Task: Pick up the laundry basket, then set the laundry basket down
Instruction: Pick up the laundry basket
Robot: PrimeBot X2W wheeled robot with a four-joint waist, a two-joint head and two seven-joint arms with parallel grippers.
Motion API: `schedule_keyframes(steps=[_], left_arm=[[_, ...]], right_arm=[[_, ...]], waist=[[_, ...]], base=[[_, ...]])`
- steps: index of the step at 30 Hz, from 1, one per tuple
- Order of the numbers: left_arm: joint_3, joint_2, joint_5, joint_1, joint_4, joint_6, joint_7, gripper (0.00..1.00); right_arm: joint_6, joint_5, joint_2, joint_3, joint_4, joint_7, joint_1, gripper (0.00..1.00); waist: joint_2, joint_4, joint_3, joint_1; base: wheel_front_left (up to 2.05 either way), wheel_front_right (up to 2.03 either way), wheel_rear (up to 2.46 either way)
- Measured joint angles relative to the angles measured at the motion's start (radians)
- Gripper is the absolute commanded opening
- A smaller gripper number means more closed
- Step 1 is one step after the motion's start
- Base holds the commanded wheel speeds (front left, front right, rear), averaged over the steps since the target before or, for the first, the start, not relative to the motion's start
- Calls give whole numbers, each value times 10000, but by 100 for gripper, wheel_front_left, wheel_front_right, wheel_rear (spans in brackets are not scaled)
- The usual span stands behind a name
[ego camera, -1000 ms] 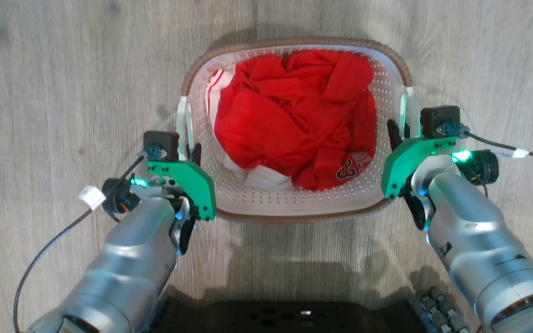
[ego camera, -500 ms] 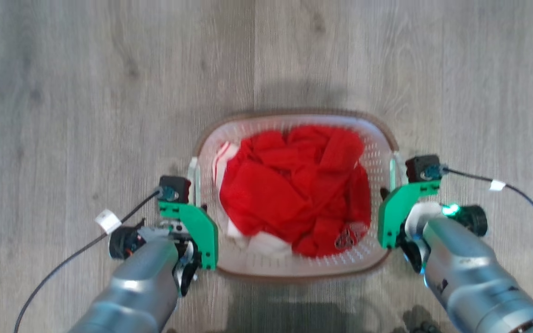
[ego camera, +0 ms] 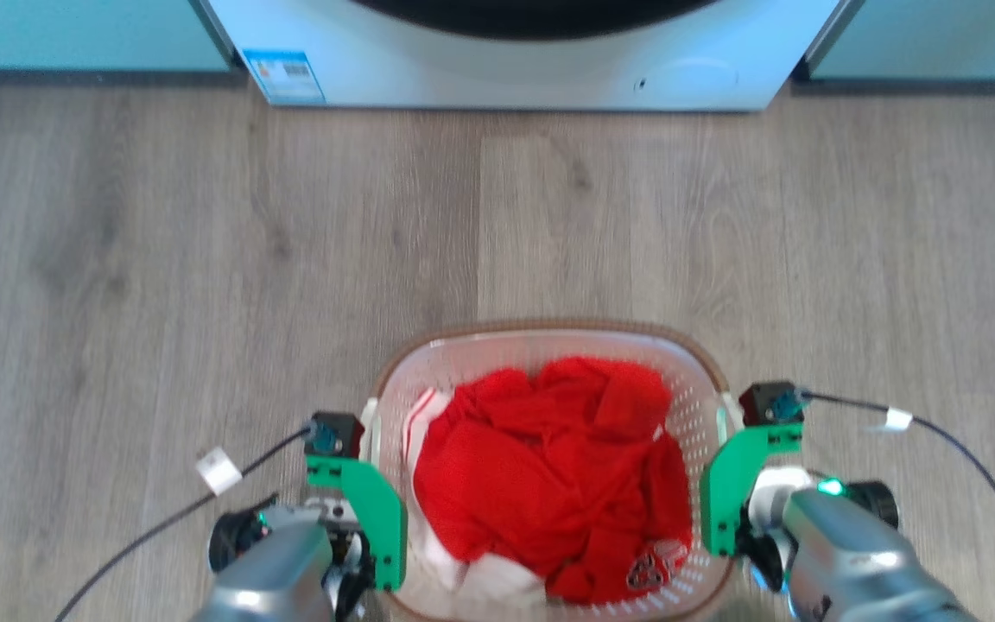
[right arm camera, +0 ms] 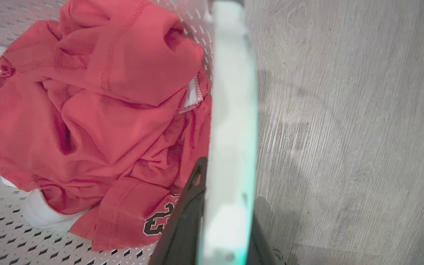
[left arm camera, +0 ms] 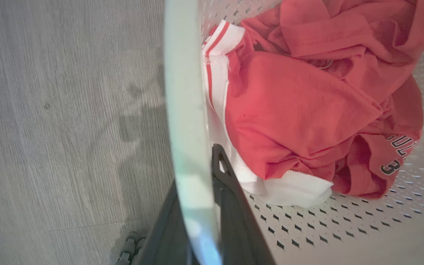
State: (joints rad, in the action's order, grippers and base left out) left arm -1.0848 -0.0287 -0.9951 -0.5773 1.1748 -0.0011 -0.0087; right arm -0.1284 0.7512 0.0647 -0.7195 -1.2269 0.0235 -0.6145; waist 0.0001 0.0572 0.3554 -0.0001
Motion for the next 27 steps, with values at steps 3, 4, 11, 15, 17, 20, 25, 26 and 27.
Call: schedule_keyframes(steps=[3,4,11,15,17,20,25,26,27], left_arm=[[-151,2,-113,411,56,-79,90,0],[-201,4,-117,520,73,-88,88,0],[-462,2,-337,1077,178,-163,54,0],[-660,-2,-460,1199,244,-165,-25,0],[-694,-2,-512,1307,267,-169,-27,0],[-755,-8,-621,1528,295,-171,-50,0],[-878,-8,-721,1747,382,-232,-88,0],[-920,-8,-727,1736,399,-261,-90,0],[-965,-8,-729,1728,408,-265,-100,0]], right_arm=[[0,311,-13,-280,-56,226,402,0],[0,366,-21,-345,-56,284,501,0],[0,794,-48,-861,-71,472,895,0],[0,1064,-52,-1085,-69,546,993,0],[0,1206,-52,-1216,-67,548,1102,0],[0,1406,-52,-1379,-69,558,1308,0],[0,1676,-61,-1672,-107,556,1543,0],[0,1726,-63,-1732,-113,552,1543,0],[0,1755,-63,-1799,-117,543,1542,0]], waist=[[0,8,-591,0],[0,9,-737,0],[-1,24,-1658,0],[-1,35,-2100,0],[-1,42,-2299,0],[-1,47,-2595,0],[-1,57,-3015,0],[0,60,-3080,0],[-1,65,-3140,0]], base=[[0,0,0],[0,0,0],[0,0,0],[0,0,0],[0,0,0],[0,0,0],[0,0,0],[0,0,0],[0,0,0]])
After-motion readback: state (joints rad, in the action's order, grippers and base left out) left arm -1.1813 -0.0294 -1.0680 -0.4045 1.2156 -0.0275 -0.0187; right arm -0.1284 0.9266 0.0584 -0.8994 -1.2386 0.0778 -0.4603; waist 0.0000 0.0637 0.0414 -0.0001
